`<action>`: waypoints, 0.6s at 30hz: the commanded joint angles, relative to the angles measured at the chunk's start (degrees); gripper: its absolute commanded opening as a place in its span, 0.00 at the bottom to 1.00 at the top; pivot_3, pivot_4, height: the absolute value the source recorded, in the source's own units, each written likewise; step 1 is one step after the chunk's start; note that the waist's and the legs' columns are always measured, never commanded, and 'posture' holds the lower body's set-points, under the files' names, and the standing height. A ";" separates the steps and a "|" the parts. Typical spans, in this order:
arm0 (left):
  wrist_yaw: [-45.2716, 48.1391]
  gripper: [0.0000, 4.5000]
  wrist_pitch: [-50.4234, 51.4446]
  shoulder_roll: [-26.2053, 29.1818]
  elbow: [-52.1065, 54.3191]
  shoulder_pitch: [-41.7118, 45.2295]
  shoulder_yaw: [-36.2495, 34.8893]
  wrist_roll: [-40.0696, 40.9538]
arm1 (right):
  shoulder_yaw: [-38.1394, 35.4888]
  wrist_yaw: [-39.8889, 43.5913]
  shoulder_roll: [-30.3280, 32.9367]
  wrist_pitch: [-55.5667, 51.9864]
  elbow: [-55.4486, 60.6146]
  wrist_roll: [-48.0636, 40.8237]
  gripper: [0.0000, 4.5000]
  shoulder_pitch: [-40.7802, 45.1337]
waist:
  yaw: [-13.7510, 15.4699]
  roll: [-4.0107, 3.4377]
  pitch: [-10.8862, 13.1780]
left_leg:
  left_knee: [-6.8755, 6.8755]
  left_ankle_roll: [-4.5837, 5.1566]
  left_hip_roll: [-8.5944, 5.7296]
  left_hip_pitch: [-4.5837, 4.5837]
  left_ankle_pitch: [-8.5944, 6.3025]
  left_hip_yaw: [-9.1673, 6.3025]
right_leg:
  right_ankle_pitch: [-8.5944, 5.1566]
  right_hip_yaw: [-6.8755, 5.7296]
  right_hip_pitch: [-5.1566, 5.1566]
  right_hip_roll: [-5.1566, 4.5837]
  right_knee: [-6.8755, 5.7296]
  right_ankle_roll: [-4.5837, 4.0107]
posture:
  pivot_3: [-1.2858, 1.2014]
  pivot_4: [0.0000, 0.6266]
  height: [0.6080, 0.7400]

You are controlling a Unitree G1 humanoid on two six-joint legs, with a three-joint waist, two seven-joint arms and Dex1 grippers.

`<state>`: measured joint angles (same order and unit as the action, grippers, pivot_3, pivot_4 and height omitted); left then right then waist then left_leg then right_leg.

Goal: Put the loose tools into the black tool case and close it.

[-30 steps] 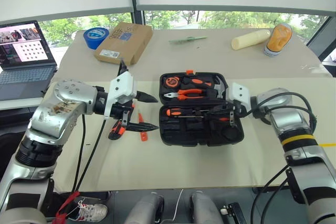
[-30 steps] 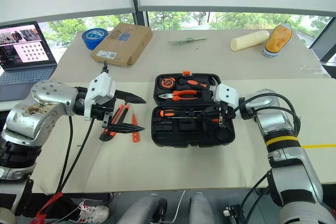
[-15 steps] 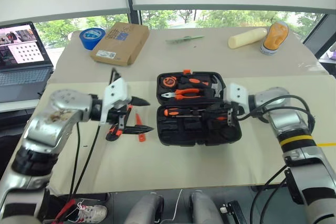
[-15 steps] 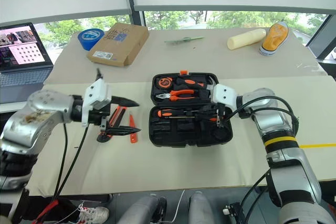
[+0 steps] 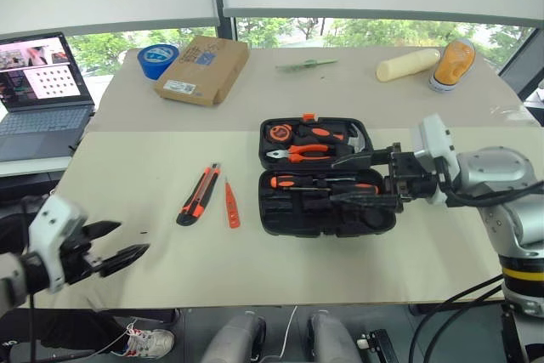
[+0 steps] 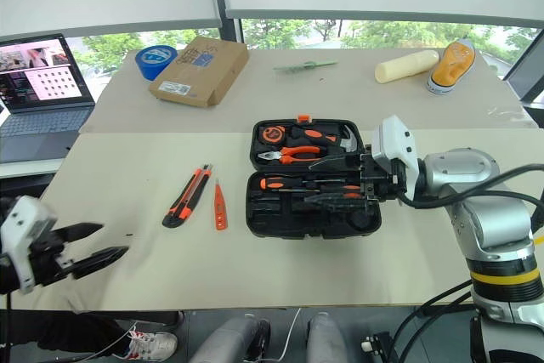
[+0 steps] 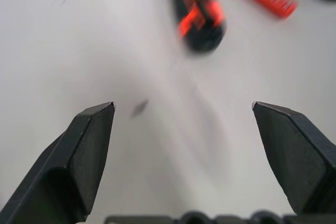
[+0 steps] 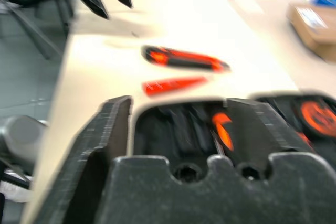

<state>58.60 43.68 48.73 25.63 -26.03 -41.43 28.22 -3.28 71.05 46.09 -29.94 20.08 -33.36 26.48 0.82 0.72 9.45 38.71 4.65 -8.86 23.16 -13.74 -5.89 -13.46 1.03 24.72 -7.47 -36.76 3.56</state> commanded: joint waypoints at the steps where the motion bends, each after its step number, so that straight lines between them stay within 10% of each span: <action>1: 1.58 1.00 -2.74 3.68 -0.57 -0.81 -1.66 -1.83 | -0.51 -1.28 0.64 0.36 1.75 -0.35 0.99 0.13 | 0.44 0.01 0.00 | 0.01 0.01 0.00 -0.02 -0.01 0.00 | 0.00 -0.04 -0.06 -0.01 0.02 0.00 | 0.52 0.24 0.96; 9: -7.63 1.00 24.75 15.62 4.15 27.94 11.37 13.81 | 0.26 -2.20 0.98 -0.47 2.67 -0.83 0.99 0.03 | 1.51 0.09 -0.01 | 0.13 -0.01 -0.05 -0.04 -0.01 -0.04 | 0.06 -0.15 -0.16 0.00 0.01 0.04 | 0.52 0.24 0.96; 13: -14.52 1.00 47.42 13.08 -2.20 55.82 27.96 17.39 | 0.38 -3.78 0.42 0.10 3.19 -0.28 0.99 -0.93 | 0.59 0.20 0.02 | 0.11 -0.42 -0.05 -0.02 0.25 -0.03 | 0.07 -0.16 -0.11 0.03 -0.23 0.06 | 0.52 0.24 0.96; 18: -28.28 1.00 48.82 6.66 -18.02 75.32 43.55 25.01 | 0.79 -6.87 -0.57 1.34 4.81 1.14 0.99 -2.80 | -0.39 0.26 0.02 | 0.10 -0.54 -0.04 0.02 0.35 -0.04 | 0.07 -0.14 -0.16 0.04 -0.33 0.06 | 0.52 0.24 0.96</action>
<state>35.09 91.92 55.74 11.89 45.92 -0.75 50.15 -1.25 65.17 45.41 -30.09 22.62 -32.42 23.77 0.43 0.99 9.48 38.81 4.11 -8.91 23.21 -13.39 -5.93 -13.39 0.92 24.62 -7.42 -37.10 3.62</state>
